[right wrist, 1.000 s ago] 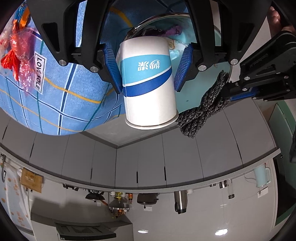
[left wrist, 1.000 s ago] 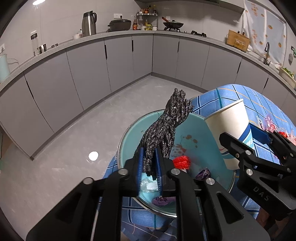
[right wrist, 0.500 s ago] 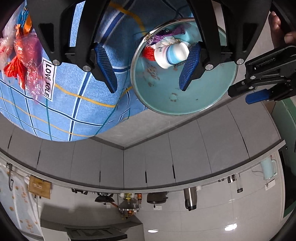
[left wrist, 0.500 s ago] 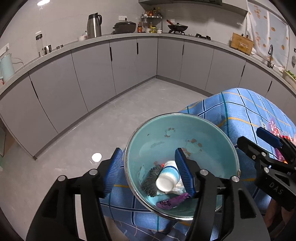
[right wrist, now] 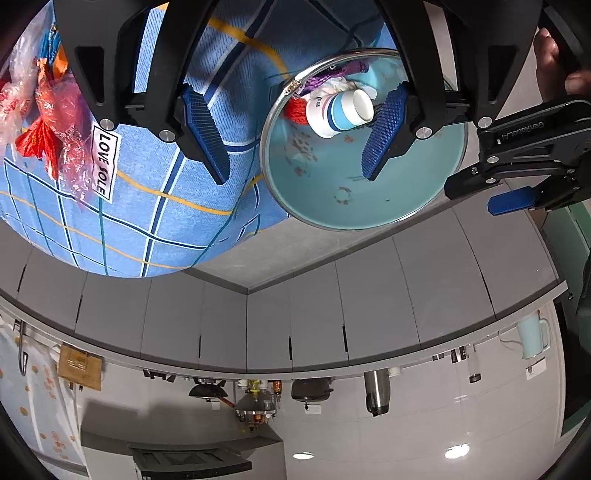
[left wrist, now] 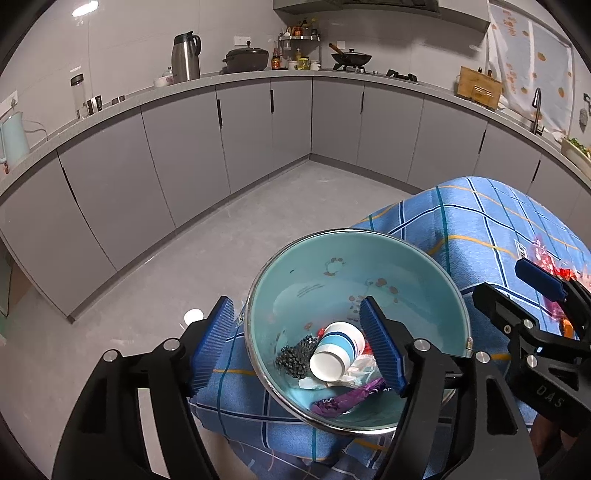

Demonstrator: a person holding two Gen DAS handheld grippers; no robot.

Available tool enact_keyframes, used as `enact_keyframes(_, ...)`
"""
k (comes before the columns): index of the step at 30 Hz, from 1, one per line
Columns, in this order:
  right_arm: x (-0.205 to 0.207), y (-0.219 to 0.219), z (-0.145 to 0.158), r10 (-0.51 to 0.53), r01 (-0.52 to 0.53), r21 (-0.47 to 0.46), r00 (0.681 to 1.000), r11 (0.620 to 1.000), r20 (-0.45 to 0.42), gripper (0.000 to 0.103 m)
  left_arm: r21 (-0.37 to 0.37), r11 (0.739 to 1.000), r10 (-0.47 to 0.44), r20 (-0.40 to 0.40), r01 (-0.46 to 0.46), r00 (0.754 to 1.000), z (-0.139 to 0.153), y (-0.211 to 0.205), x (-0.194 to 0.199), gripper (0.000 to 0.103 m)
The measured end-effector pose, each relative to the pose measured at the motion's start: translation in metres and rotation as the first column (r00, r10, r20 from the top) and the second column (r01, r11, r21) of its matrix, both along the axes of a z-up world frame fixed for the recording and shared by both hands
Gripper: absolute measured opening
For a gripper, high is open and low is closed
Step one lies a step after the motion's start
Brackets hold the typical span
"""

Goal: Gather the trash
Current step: 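Open both tools over the bucket to drop the cup and scrubber, then move both tools back over the trash on the table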

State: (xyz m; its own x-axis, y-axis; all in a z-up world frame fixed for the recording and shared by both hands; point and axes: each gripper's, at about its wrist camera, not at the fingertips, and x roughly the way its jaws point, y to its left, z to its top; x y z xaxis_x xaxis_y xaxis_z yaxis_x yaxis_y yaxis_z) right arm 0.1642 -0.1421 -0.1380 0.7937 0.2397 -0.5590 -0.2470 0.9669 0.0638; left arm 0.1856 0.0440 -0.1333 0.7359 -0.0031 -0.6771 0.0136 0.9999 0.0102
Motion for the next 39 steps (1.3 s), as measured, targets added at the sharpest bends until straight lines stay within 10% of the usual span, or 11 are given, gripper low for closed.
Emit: enact_keyframes(39,-0.07,-0.092,0.024,-0.25,0.25,-0.003,0.968,0.968,0.034,0.08,0.007,0.984,-0.176,0.044,0.176,0.983,0.02,-0.085,-0.03,0.09)
